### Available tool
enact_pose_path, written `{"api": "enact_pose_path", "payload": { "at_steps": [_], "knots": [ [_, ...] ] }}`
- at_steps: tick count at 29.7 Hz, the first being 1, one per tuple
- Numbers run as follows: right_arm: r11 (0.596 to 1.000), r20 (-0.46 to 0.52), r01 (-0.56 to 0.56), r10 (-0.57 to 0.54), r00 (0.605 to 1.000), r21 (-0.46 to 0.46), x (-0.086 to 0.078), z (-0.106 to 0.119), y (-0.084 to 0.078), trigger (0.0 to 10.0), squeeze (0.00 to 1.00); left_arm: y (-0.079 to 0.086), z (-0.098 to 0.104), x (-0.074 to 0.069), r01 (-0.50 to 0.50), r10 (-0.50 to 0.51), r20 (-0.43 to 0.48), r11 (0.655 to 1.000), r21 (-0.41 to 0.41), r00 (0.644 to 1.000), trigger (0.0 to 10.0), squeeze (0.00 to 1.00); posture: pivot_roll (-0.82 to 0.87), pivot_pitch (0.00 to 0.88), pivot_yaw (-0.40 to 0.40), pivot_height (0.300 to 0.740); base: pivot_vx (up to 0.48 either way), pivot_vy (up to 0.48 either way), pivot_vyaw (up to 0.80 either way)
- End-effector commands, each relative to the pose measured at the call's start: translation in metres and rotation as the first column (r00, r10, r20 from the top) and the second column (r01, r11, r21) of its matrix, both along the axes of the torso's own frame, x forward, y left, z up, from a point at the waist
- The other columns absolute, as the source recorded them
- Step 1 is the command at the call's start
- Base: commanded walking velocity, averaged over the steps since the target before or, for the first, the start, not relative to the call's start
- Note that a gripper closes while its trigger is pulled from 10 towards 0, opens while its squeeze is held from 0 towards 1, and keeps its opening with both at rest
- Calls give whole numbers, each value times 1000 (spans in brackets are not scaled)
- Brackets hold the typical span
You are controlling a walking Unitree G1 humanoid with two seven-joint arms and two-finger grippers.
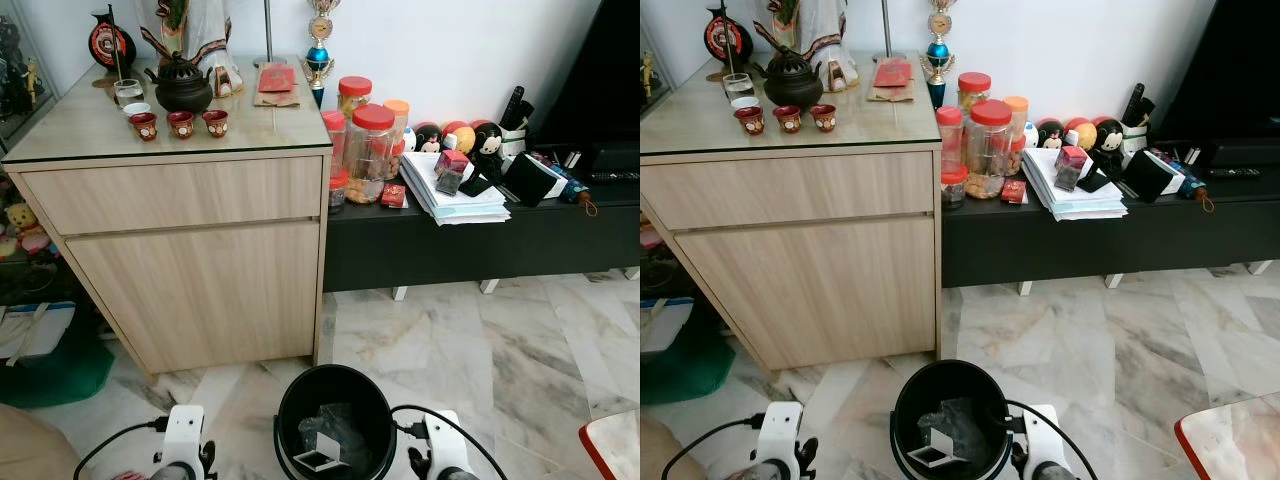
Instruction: Picking trash to rubbish bin
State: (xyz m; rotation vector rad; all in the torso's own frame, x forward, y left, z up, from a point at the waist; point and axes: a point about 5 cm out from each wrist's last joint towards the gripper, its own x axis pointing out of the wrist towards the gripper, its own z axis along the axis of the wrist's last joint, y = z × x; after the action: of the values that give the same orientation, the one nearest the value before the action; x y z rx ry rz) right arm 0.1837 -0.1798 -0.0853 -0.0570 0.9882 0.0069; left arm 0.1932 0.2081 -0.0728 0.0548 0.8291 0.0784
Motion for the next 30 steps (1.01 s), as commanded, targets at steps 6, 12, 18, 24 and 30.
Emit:
{"api": "enact_pose_path", "payload": {
  "at_steps": [6, 12, 18, 24, 30],
  "knots": [
    [1000, -22, 27, -27, 999, -15, -7, -3, -5, 10000, 0, -2, -9, -16, -13, 14, -57, 1000, 16, 998, 10000, 0, 48, 0, -56, 740, 0, 0, 0],
    [1000, -8, 27, -27, 1000, 4, -2, -1, 0, 10000, 0, -3, -8, -14, -14, 15, -50, 1000, 18, 999, 10000, 0, 48, 0, -58, 740, 0, 0, 0],
    [997, 40, 36, -38, 998, 64, 9, 4, 9, 10000, 0, -6, -6, -9, -3, 4, -41, 1000, 17, 999, 10000, 0, 48, 0, -56, 740, 0, 0, 0],
    [998, 41, 29, -32, 999, 64, 9, 4, 9, 10000, 0, -6, -6, -9, 1, 0, -43, 1000, 17, 999, 10000, 0, 48, 0, -56, 740, 0, 0, 0],
    [997, 35, 32, -34, 999, 64, 6, 3, 7, 10000, 0, -6, -8, -12, -2, 2, -50, 1000, 14, 999, 10000, 0, 49, 0, -57, 740, 0, 0, 0]
  ]
}}
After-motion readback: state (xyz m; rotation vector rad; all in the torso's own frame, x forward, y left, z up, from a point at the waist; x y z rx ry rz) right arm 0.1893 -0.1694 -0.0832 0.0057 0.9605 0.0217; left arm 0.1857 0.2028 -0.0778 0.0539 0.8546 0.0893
